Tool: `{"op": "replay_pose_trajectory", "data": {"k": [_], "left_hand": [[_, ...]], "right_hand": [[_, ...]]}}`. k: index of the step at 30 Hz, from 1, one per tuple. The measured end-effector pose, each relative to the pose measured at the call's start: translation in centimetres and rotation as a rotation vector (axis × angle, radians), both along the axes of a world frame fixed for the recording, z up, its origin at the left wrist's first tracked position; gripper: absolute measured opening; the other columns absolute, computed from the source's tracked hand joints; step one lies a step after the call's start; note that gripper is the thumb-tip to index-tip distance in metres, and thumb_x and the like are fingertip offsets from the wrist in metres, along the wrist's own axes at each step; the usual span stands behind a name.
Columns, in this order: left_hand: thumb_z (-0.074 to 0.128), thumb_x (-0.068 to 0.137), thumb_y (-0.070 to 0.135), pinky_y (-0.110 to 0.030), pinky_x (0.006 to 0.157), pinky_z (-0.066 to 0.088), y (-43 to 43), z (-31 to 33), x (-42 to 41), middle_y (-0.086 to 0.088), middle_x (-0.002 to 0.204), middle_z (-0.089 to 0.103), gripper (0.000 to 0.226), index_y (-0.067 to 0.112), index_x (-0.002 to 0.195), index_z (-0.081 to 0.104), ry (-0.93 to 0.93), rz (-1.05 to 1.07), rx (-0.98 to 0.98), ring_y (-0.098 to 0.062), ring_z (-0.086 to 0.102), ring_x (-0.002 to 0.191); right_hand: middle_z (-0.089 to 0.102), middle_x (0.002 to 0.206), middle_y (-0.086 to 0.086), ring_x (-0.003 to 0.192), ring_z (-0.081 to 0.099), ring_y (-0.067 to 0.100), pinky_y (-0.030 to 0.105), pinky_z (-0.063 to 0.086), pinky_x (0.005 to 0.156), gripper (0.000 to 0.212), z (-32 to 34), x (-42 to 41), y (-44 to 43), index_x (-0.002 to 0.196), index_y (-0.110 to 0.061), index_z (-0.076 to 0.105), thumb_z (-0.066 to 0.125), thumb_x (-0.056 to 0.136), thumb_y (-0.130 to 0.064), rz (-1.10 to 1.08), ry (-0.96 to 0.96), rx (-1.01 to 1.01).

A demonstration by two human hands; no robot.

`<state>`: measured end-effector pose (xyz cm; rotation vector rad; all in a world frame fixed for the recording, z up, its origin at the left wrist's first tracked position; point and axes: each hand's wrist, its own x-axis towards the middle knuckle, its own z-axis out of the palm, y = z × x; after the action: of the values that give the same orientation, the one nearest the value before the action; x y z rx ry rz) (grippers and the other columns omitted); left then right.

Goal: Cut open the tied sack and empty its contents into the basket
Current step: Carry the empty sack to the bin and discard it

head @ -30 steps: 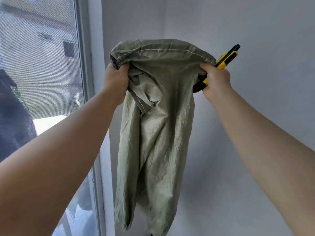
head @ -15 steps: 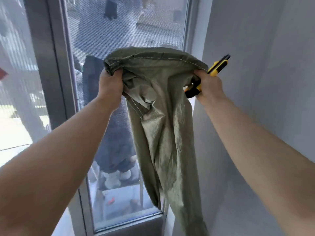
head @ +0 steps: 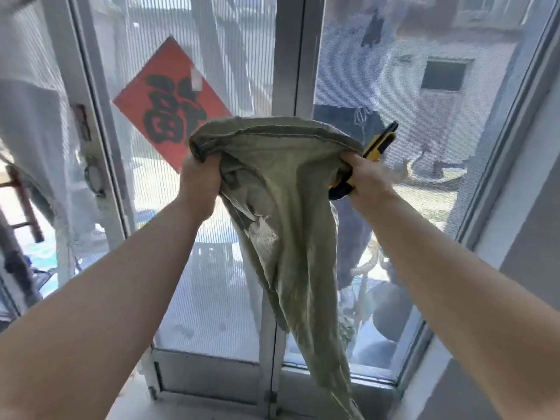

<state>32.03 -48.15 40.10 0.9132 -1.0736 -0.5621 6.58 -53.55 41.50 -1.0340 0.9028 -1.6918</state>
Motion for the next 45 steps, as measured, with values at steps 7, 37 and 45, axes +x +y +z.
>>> {"op": "replay_pose_trajectory", "data": {"k": [7,37,45], "left_hand": [[0.052,0.092,0.012,-0.016,0.063,0.048,4.7,-5.3,12.9,0.010,0.086,0.065,0.016,0.022,0.093,0.064,0.071,0.203,0.118,-0.009,0.061,0.081],[0.062,0.084,0.027,-0.046,0.079,0.056,25.4,-16.2,54.6,-0.014,0.094,0.070,0.019,0.011,0.094,0.065,0.437,1.182,0.354,-0.033,0.068,0.090],[0.069,0.078,0.028,-0.052,0.091,0.054,30.3,-20.5,63.5,-0.009,0.105,0.071,0.037,0.016,0.112,0.065,0.505,1.326,0.371,-0.030,0.068,0.095]], "right_hand": [[0.063,0.078,0.013,0.073,0.063,0.026,0.039,0.056,0.072,0.013,-4.9,14.6,0.6,0.087,-0.005,0.060,0.070,0.079,-0.009,0.107,0.102,0.100],[0.062,0.074,0.009,0.072,0.063,0.028,0.041,0.056,0.072,0.017,-15.7,72.1,6.5,0.082,-0.008,0.056,0.071,0.082,-0.016,1.006,0.397,0.156],[0.059,0.069,0.006,0.061,0.059,0.022,0.032,0.050,0.058,0.023,-18.8,85.5,9.9,0.070,-0.014,0.051,0.071,0.082,-0.017,1.120,0.510,0.135]]}}
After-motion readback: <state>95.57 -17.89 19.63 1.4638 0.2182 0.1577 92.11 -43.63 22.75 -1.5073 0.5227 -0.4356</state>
